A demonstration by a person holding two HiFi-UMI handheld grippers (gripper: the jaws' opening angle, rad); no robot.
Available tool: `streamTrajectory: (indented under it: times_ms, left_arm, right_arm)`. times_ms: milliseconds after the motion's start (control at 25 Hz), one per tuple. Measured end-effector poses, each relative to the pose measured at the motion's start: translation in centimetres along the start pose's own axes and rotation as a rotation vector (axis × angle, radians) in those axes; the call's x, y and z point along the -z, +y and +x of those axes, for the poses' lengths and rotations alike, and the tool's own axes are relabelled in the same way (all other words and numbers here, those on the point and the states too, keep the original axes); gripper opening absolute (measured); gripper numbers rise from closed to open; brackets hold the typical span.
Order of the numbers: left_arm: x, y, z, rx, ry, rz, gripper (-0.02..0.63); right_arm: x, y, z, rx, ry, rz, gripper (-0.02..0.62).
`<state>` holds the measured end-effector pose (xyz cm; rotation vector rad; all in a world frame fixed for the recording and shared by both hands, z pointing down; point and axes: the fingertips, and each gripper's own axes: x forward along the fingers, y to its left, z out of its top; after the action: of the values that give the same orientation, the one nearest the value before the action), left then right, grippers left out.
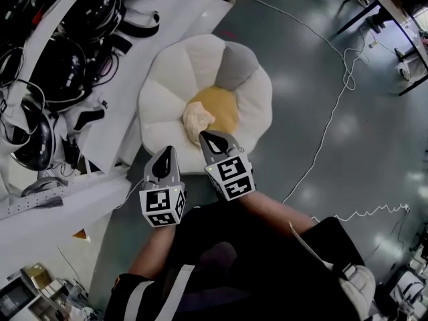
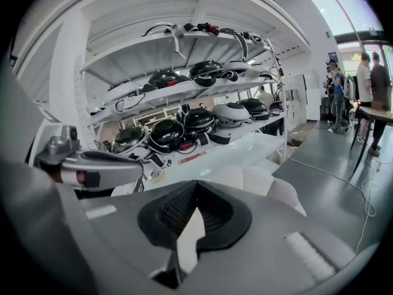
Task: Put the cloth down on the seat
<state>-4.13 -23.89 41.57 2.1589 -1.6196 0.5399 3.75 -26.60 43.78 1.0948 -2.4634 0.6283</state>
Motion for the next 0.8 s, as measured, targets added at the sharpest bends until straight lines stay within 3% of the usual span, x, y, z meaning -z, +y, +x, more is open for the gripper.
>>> streamTrajectory:
  times_ms: [360, 560, 800]
  left_arm:
    - [-0.2, 1.5, -6.0, 0.001, -0.077, 0.000, 0.002]
    - [2.2, 3.3, -10.7, -0.007, -0.095, -0.027, 0.002]
    - [5.3, 3.4, -16.4, 0.038, -0.134, -0.032, 0.002]
  right_arm:
    - [1.3, 4.6, -2.1, 0.043, -0.007, -0.040, 0.002]
    - [2.9, 9.1, -3.9, 0.065, -0.006, -0.061, 0.002]
    - [5.6, 14.2, -6.5, 0.113, -0.020, -0.061, 0.002]
